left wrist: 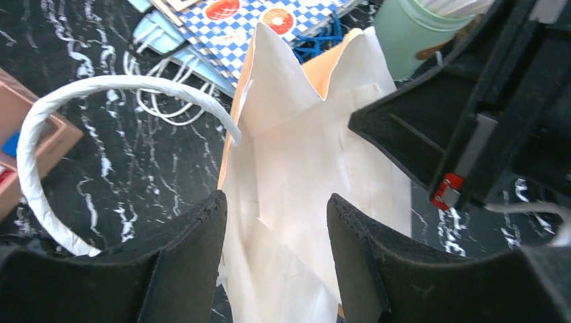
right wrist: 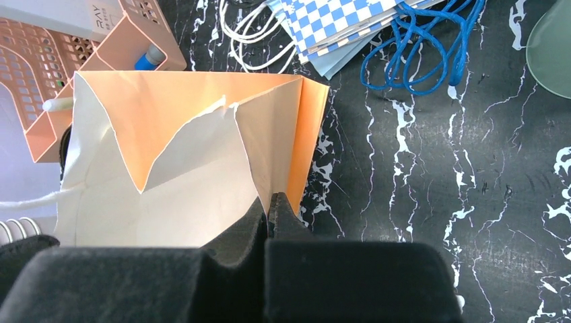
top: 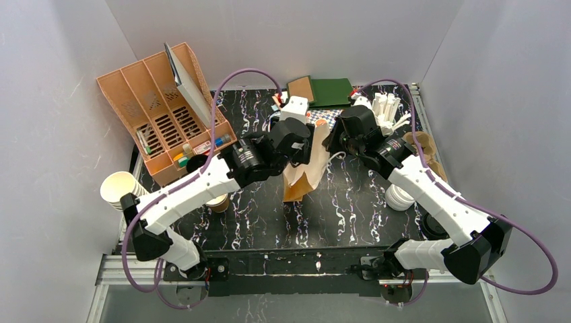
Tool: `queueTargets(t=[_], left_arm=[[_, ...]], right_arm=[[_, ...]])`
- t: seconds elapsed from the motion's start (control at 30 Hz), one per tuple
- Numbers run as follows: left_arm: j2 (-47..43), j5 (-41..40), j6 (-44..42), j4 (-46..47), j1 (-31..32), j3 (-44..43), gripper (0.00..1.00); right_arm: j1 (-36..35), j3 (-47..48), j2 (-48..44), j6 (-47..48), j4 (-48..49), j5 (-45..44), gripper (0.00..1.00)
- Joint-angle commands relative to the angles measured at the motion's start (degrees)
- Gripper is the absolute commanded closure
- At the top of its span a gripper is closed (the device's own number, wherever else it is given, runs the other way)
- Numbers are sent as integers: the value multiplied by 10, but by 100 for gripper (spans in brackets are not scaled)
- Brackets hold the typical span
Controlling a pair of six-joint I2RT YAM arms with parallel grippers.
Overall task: Pack the takeout coffee
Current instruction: Open the takeout bag at the center of the board.
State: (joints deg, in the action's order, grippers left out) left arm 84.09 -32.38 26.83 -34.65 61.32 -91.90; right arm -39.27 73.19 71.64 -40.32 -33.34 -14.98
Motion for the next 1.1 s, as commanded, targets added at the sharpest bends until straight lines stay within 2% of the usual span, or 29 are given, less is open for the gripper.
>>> queueTargets(t=[0.0, 0.2, 0.6, 0.77, 1.07], left_arm=[[36, -77, -29, -66, 3, -47, 45], [57, -104, -42, -95, 2, -71, 43], [41, -123, -54, -126, 2, -113, 45], [53, -141, -60, -131, 2, -97, 40], [67, -69, -56, -113, 2, -85, 38]], right_arm=[[-3, 5, -14, 1, 24, 8, 99], [-3, 5, -14, 6, 24, 8, 99], [-3, 4, -13, 12, 28, 5, 99], [-3, 4, -12, 11, 31, 14, 99], [-3, 7, -12, 7, 31, 19, 99]])
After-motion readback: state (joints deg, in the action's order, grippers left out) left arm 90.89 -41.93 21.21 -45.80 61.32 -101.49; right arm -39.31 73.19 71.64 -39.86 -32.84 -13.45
